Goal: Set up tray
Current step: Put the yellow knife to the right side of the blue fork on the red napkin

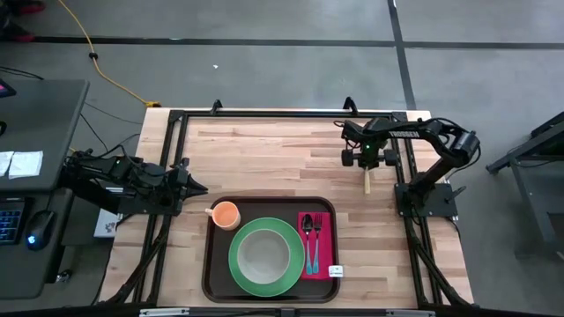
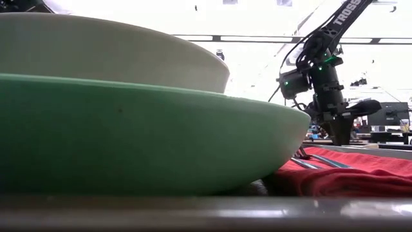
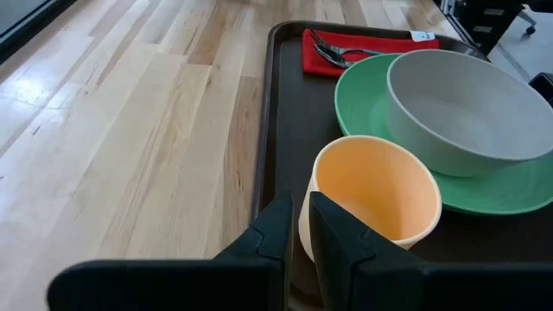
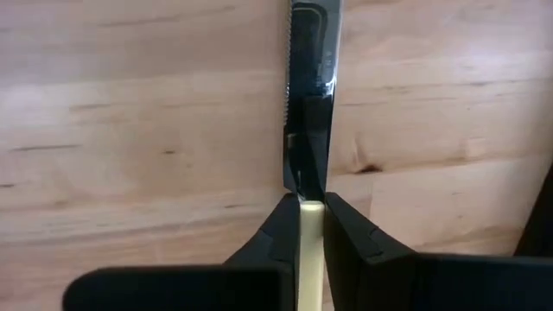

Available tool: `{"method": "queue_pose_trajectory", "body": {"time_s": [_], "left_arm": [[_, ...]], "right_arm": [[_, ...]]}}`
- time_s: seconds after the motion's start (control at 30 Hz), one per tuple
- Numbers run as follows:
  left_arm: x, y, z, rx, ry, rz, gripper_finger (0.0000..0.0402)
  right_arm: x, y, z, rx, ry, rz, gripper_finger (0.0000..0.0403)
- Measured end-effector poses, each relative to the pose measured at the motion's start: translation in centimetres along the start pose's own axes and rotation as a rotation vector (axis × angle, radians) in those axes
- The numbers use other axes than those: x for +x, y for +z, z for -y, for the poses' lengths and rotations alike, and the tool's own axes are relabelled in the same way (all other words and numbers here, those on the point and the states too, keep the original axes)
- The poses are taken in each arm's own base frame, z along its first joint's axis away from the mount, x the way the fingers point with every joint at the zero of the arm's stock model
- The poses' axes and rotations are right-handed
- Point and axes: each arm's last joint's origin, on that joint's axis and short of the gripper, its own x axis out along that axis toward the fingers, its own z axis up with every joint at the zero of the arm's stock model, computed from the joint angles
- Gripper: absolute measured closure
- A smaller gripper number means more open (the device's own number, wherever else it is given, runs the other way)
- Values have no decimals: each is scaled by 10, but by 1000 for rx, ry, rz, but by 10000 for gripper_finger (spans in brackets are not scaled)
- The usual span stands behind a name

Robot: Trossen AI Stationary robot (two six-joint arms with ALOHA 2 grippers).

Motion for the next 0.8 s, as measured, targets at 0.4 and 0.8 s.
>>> {"method": "queue_pose_trajectory", "body": {"time_s": [0.4,0.8], "left_arm": [[0,0,0,0,0,-1,328],[0,0,0,0,0,-1,328]], "right_arm": [[-1,-18,-7,-31,-16,-52,382],[-1,-52,-19,-62,-36,-120,376]]}}
